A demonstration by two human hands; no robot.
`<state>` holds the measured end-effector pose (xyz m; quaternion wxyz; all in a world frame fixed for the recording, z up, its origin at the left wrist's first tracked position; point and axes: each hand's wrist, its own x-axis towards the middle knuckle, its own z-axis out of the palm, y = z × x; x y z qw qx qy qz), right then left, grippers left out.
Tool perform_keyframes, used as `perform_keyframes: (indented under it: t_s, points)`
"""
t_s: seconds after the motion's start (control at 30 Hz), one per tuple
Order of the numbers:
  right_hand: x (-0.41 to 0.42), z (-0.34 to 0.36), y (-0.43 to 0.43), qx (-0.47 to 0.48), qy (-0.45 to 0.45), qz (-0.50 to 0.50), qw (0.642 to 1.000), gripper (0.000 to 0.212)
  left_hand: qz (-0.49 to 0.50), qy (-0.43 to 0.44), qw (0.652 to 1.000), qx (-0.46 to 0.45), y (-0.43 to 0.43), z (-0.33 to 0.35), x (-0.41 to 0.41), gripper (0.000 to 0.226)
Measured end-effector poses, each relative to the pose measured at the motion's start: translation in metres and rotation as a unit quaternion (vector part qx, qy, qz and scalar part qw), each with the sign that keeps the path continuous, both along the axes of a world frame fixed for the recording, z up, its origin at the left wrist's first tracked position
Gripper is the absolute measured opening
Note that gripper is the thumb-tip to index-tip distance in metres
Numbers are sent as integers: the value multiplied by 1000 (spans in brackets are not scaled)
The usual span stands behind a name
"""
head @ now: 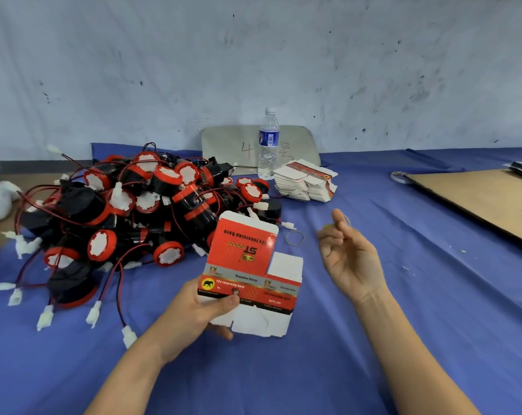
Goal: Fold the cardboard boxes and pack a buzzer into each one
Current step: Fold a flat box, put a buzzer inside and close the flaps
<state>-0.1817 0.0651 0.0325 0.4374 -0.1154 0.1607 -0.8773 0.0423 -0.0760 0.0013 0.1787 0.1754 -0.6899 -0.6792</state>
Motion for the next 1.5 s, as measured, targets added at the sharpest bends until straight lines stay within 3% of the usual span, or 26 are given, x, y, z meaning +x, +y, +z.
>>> perform_keyframes:
  t_s: [0.03, 0.07, 0.13, 0.17, 0.2, 0.23, 0.27, 0.3, 0.43, 0.5, 0.53, 0.67, 0.73, 0.77, 0.8, 0.83, 0.87, 0.93, 0.97, 1.0, 1.1, 1.2, 1.3, 1.4, 1.5]
  points:
    - [-4, 0, 0, 20, -14, -55, 998, 12, 5, 3, 1000, 1, 2, -1, -1, 33]
    - [-10, -2, 1, 68, -17, -122, 990, 17, 15, 6, 1000, 10, 3, -1, -2, 30]
    - [-22, -10, 8, 238, 76, -262, 932, 26, 44, 15, 998, 50, 5, -2, -4, 30]
    - [-26, -12, 11, 362, 163, -310, 864, 23, 62, 21, 995, 77, 5, -2, -5, 31]
    - [-32, -17, 15, 479, 248, -339, 770, 18, 82, 29, 991, 105, 4, -2, -6, 33]
    - [-36, -21, 18, 568, 310, -352, 677, 10, 102, 41, 986, 129, 3, -1, -7, 34]
    - [-40, -24, 22, 619, 350, -357, 606, 7, 122, 52, 980, 147, 1, -1, -7, 32]
    - [-42, -26, 24, 644, 373, -361, 563, 11, 140, 62, 975, 160, 0, -2, -7, 29]
    - [-44, -25, 25, 686, 412, -377, 466, 28, 187, 92, 957, 203, -4, -3, -8, 16]
    - [-43, -21, 25, 697, 427, -395, 419, 27, 198, 100, 951, 217, -6, -2, -7, 15]
    - [-44, -21, 25, 690, 426, -409, 419, 24, 196, 102, 951, 219, -6, -2, -7, 16]
    - [-45, -18, 25, 633, 396, -453, 487, 34, 182, 106, 955, 207, -4, -2, -7, 30]
    - [-43, -20, 24, 605, 415, -496, 464, 16, 188, 107, 957, 191, -4, -3, -8, 30]
    - [-39, -20, 22, 592, 431, -503, 459, 25, 193, 109, 958, 182, -4, -3, -8, 28]
    - [-35, -20, 19, 562, 450, -499, 482, 35, 201, 114, 958, 173, -3, -3, -9, 27]
    - [-31, -20, 15, 515, 456, -482, 542, 39, 209, 119, 956, 167, -3, -4, -10, 27]
    - [-25, -20, 9, 461, 445, -437, 631, 37, 217, 123, 954, 164, -3, -4, -11, 26]
    - [-2, -15, -4, 347, 362, -230, 834, 35, 224, 125, 953, 159, -2, -6, -12, 26]
    - [9, -16, -10, 307, 314, -112, 891, 42, 221, 121, 956, 154, -2, -7, -13, 25]
    - [21, -18, -16, 293, 306, -15, 906, 45, 213, 114, 959, 151, -2, -8, -14, 23]
    - [44, -34, -30, 290, 317, 106, 897, 36, 202, 91, 968, 115, -1, -13, -15, 18]
    - [47, -37, -32, 270, 277, 102, 917, 32, 281, 74, 957, 7, -7, -20, -16, 14]
    - [42, -38, -31, 272, 261, 66, 924, 26, 355, 73, 931, -39, -13, -24, -15, 13]
    - [35, -34, -31, 290, 259, -57, 919, 23, 404, 77, 911, 5, -18, -22, -14, 2]
    - [10, -25, -19, 338, 295, -295, 844, 19, 406, 116, 900, 105, -23, -17, -11, 7]
